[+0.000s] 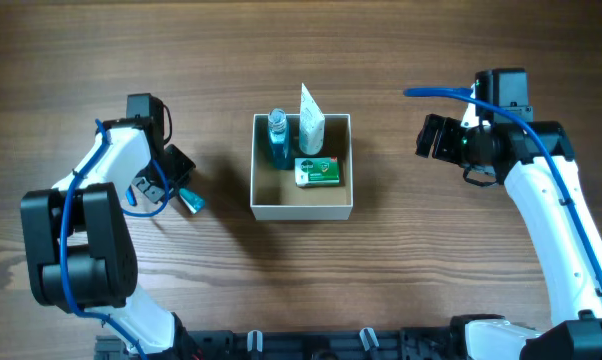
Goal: Pack container
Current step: 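Carry the Colgate toothpaste with the left gripper into the box, then grasp the blue razor with the left gripper, then drop the razor into the box with the left gripper, then grasp the blue toothbrush with the left gripper, then place the toothbrush into the box and open the left gripper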
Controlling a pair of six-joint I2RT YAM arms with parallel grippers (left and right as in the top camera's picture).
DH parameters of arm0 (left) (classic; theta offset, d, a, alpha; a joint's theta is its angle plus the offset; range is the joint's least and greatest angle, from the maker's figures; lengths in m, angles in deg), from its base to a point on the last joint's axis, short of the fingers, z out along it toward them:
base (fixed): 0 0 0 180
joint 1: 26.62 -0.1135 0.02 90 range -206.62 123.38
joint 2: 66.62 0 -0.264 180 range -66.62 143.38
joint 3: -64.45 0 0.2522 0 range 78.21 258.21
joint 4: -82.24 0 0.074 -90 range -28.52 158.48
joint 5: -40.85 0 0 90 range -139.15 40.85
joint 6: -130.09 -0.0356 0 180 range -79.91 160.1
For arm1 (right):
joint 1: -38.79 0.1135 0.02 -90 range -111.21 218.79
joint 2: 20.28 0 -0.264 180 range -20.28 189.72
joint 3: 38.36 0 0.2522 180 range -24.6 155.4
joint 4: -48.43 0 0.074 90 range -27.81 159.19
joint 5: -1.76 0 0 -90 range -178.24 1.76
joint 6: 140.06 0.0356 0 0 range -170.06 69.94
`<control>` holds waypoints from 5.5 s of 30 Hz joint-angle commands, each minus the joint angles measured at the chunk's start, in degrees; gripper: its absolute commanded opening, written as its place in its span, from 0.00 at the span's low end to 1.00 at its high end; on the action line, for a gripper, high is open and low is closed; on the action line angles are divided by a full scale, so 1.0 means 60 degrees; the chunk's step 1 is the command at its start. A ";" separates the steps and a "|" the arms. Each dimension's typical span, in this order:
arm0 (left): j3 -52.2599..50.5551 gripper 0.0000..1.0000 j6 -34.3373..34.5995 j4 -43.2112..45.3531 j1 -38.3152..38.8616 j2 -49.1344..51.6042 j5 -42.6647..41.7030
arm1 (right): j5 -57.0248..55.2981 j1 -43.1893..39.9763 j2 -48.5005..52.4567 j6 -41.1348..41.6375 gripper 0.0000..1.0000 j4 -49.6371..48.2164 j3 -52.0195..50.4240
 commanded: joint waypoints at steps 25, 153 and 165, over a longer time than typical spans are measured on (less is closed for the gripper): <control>0.1202 0.22 -1.0444 0.0448 0.6575 -0.2718 0.1045 | 0.0113 -0.0022 0.0062 -0.0102 1.00 -0.0026 -0.0087; 0.0780 0.04 -0.4761 -0.0178 -0.2197 -0.3355 -0.0525 | 0.0076 -0.0022 0.0062 -0.0117 1.00 0.0157 -0.0084; 0.0765 0.04 -1.3981 -0.0936 0.5453 -0.5748 -0.1395 | 0.0080 -0.0022 0.0062 -0.0095 1.00 -0.0044 -0.0084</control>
